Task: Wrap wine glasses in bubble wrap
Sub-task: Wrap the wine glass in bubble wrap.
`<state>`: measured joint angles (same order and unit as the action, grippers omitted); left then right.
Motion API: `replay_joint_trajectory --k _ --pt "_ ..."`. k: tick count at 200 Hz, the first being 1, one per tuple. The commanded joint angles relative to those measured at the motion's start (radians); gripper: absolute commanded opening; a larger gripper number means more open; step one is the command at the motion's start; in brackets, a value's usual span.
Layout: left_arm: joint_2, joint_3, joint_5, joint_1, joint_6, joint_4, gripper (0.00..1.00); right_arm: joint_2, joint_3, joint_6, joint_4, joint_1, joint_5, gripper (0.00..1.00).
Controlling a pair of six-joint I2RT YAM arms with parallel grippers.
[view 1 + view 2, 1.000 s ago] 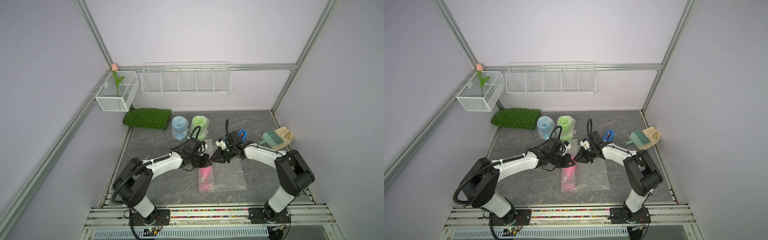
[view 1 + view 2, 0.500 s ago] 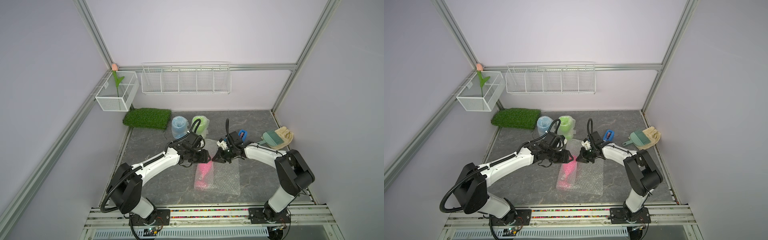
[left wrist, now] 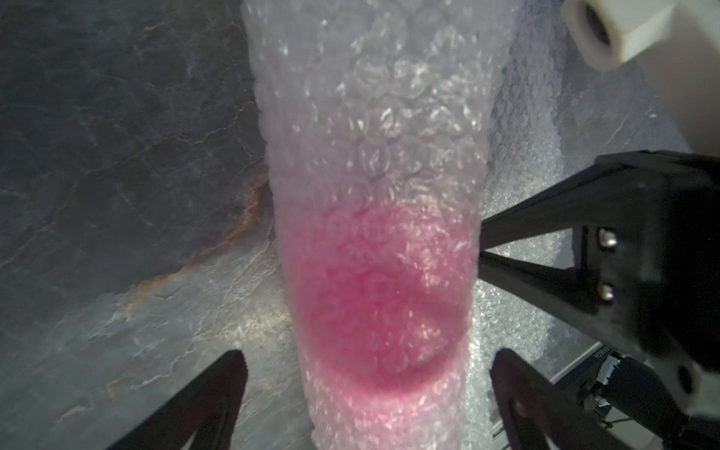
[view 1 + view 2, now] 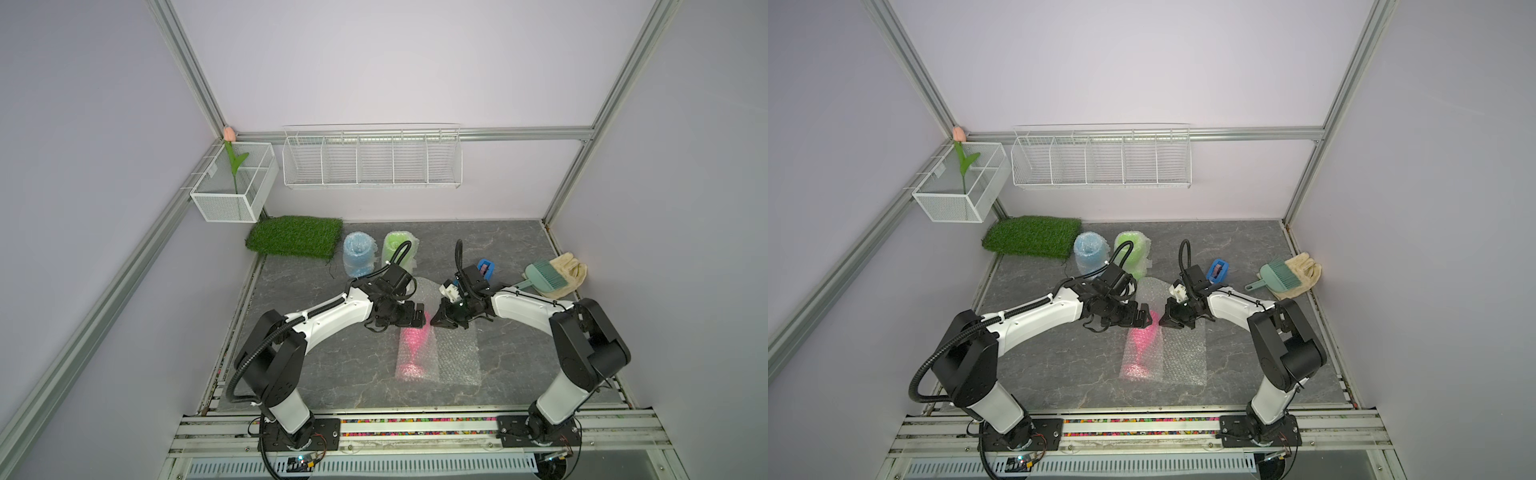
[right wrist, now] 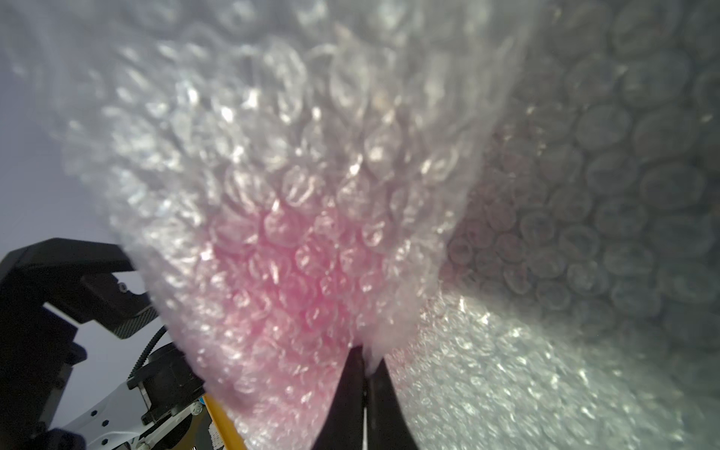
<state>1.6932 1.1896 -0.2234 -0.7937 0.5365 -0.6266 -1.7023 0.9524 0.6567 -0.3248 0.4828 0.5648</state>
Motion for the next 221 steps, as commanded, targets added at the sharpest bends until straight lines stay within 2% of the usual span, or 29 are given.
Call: replay_joint_trajectory --k 1,88,109,142,162,198,221 --pt "0.054 0.051 0.027 -0.015 -0.012 -0.006 1.00 -0.017 -0.026 -0.027 -0.016 -0.014 -0.009 0.07" --pt "0.181 0.112 -0.011 -0.037 -0.004 0.023 0.99 -0.029 -0.066 -0.075 -0.028 -0.064 -0.037 0.07" --pt "0.196 0.119 -0.014 -0.041 -0.002 0.028 0.95 -0.026 -0.067 -0.085 -0.031 -0.074 -0.043 0.07" --pt "0.194 0.108 -0.028 -0.040 -0.004 0.052 0.81 -0.013 -0.066 -0.086 -0.036 -0.079 -0.040 0.07" --pt "0.178 0.097 -0.035 -0.040 -0.012 0.071 0.75 0.012 -0.067 -0.081 -0.052 -0.080 -0.045 0.17" --pt "0.125 0.027 -0.107 -0.016 -0.009 0.170 0.73 0.083 -0.067 -0.072 -0.109 -0.078 -0.076 0.46" --pt "0.072 -0.074 -0.184 0.030 0.023 0.299 0.70 0.134 -0.067 -0.063 -0.151 -0.069 -0.090 0.51"
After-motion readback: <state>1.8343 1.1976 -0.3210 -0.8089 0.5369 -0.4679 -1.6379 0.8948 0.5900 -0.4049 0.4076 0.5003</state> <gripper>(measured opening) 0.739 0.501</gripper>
